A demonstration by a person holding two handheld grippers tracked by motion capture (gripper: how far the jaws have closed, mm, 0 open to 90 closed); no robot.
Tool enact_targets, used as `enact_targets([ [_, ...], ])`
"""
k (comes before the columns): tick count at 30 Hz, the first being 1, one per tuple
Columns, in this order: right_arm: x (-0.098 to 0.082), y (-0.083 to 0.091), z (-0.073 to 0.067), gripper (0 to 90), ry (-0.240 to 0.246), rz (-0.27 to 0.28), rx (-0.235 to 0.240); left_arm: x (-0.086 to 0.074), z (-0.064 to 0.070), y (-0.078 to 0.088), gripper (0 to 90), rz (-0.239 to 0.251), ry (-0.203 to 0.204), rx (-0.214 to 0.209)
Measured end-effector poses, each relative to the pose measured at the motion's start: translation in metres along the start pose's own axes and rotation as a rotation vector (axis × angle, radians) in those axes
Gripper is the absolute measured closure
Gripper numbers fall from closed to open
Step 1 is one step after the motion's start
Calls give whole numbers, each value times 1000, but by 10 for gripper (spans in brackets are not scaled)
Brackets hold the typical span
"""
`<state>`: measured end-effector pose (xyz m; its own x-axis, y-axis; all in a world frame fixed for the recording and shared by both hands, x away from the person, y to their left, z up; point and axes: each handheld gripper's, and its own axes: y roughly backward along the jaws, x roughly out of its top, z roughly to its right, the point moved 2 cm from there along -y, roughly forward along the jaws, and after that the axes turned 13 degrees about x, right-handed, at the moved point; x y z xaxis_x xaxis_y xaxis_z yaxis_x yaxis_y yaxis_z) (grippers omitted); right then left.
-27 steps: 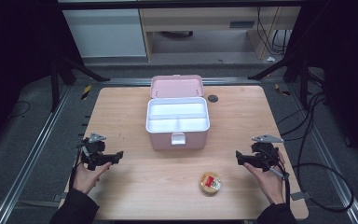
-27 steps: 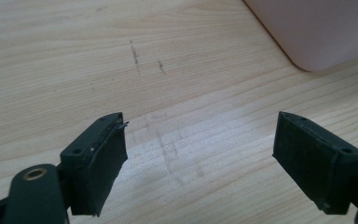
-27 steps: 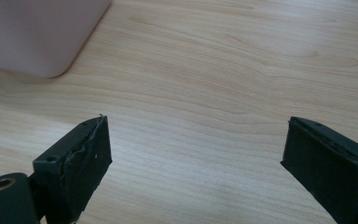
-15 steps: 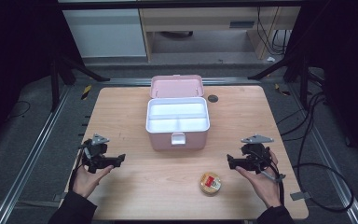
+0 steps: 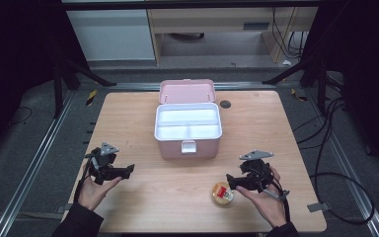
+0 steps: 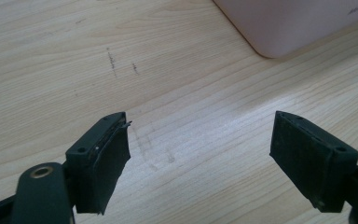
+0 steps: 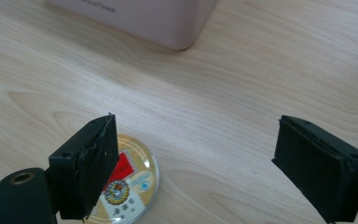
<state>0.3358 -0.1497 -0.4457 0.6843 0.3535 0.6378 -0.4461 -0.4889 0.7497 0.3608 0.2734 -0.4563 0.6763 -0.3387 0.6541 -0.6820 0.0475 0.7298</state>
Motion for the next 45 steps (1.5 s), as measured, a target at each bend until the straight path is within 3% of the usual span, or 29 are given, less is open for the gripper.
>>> enact_targets([
  [6,-3,-10,-13,140,11,-48,21,-2,0,-3,188,-13,-4,7],
  [12,-10,-27,-28,144,11,-130,70,-2,3,-4,189,-18,-15,3],
  [19,-15,-43,-36,143,18,-204,71,-3,5,-5,189,-24,-25,0],
  [33,-23,-61,-34,146,18,-298,92,-4,7,-8,190,-38,-35,-3],
  [37,-25,-66,-35,201,21,-324,103,-4,8,-10,191,-45,-41,-5],
  [43,-23,-62,-32,206,21,-315,104,-4,7,-9,191,-44,-40,-4],
  [45,-22,-51,-16,206,-10,-285,82,-4,7,-9,191,-43,-35,-6],
])
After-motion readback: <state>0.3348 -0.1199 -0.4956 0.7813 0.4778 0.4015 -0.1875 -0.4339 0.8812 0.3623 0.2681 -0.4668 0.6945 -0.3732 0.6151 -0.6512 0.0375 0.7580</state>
